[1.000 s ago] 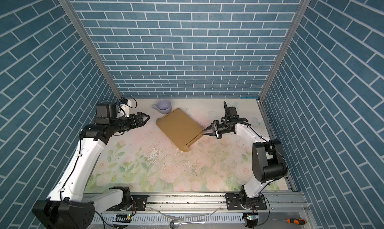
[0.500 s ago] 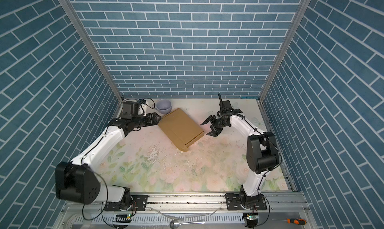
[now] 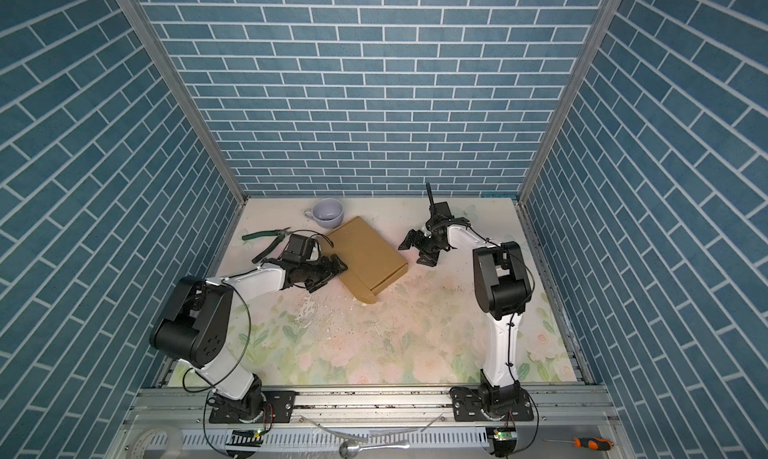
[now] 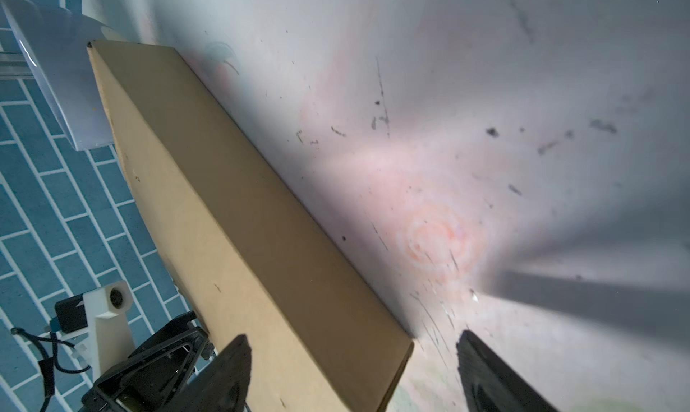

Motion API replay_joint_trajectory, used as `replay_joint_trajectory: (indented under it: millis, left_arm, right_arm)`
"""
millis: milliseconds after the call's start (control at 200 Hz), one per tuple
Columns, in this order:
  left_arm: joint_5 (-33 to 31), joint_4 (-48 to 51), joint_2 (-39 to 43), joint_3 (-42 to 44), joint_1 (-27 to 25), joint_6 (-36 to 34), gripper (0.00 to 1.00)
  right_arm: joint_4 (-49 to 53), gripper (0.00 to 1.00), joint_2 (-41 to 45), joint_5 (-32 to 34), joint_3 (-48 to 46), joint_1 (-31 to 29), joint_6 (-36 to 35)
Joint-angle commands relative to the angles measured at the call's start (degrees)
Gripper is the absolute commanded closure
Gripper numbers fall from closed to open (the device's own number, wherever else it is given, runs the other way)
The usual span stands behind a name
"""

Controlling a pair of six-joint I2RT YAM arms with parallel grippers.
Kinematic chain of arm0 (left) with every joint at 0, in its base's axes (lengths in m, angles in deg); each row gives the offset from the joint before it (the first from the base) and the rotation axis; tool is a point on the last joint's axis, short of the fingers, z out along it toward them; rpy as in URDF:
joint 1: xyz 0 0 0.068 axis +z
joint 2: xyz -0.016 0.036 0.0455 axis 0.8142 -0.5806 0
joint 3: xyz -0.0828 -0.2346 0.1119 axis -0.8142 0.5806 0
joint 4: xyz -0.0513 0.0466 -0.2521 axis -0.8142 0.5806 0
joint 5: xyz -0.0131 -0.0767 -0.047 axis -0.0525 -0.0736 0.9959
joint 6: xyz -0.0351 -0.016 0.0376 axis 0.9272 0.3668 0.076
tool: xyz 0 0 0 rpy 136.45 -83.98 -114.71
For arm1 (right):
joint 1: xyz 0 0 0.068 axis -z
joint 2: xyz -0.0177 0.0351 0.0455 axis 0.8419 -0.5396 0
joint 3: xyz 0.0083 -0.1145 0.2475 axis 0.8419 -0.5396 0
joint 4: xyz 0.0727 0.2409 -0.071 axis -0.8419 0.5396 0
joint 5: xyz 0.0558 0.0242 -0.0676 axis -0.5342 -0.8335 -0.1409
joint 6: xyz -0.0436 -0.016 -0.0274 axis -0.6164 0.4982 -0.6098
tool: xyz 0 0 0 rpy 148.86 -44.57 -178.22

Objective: Fold the paper box

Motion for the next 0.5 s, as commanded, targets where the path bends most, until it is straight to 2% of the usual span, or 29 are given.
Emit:
replay_joint_trajectory:
  millis: [0,175,365,495]
  left_arm:
    - [-1.14,-3.34,-1.94,0.29,0.01,1.39,0.16]
    - [-0.98,-6.29,-4.58,4.58,1.36,3.52,0.42]
    - [0.49,-9.86,-5.16,7.4,1.41,4.26,0.46]
    - [0.89,-10.23,-5.73,8.55,1.89,3.77,0.5]
  right_arm:
    - [-1.97,0.13,-2.36,-1.63,1.54,-1.04,-5.01]
    - [-7.57,0.14,-2.29,-4.42,-3.64,-3.36,-4.15]
    - [-13.52,0.15,-2.61,-9.39,-7.55,-6.69,-3.81]
    - [-21.72,0.16,-1.94,-14.94,-10.23,-7.82,-0.34]
